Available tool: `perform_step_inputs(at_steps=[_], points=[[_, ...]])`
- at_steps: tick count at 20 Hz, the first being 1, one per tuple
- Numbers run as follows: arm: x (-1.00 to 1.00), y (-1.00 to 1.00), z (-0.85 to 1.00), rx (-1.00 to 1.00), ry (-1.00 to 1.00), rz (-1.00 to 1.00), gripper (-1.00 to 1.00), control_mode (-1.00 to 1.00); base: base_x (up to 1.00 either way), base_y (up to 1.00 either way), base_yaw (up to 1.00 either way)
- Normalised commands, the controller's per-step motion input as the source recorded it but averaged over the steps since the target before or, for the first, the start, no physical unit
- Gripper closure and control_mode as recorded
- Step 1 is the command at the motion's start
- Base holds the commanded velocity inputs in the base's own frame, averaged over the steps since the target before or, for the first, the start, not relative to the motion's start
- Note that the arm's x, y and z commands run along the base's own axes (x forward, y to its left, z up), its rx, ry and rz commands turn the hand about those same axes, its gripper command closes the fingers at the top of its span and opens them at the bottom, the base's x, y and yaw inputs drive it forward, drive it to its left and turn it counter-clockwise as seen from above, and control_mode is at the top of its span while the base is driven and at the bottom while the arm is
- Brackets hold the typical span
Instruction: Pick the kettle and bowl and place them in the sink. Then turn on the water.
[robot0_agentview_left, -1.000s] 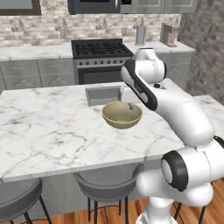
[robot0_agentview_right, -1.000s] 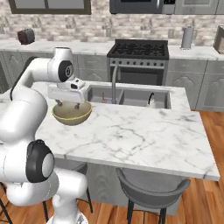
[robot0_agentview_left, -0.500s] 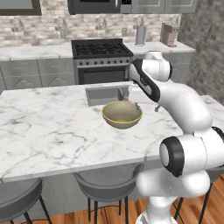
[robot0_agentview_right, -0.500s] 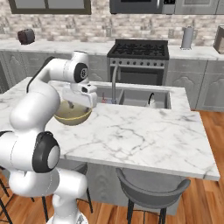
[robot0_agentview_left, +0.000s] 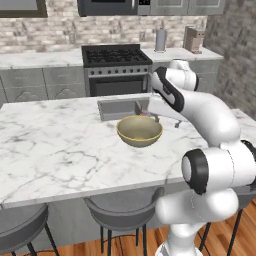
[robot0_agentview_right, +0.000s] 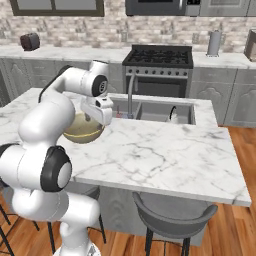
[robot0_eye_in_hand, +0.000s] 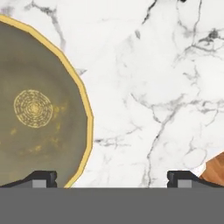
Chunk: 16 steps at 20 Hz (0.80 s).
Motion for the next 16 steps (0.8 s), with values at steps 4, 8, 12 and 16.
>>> perform_step_inputs(at_steps=[4, 8, 12, 16], points=[[0.41, 0.07, -0.06, -0.02, -0.05, -0.10, -1.00, -1.00, 0.00, 0.00, 0.00], [0.47, 0.03, -0.18, -0.03, -0.05, 0.00, -1.00, -1.00, 0.00, 0.00, 0.00], [0.21, 0.00, -0.16, -0.01, -0.01, 0.03, -1.00, -1.00, 0.00, 0.00, 0.00], [0.00, 0.00, -0.04, 0.00, 0.00, 0.11, -1.00, -1.00, 0.00, 0.00, 0.00]])
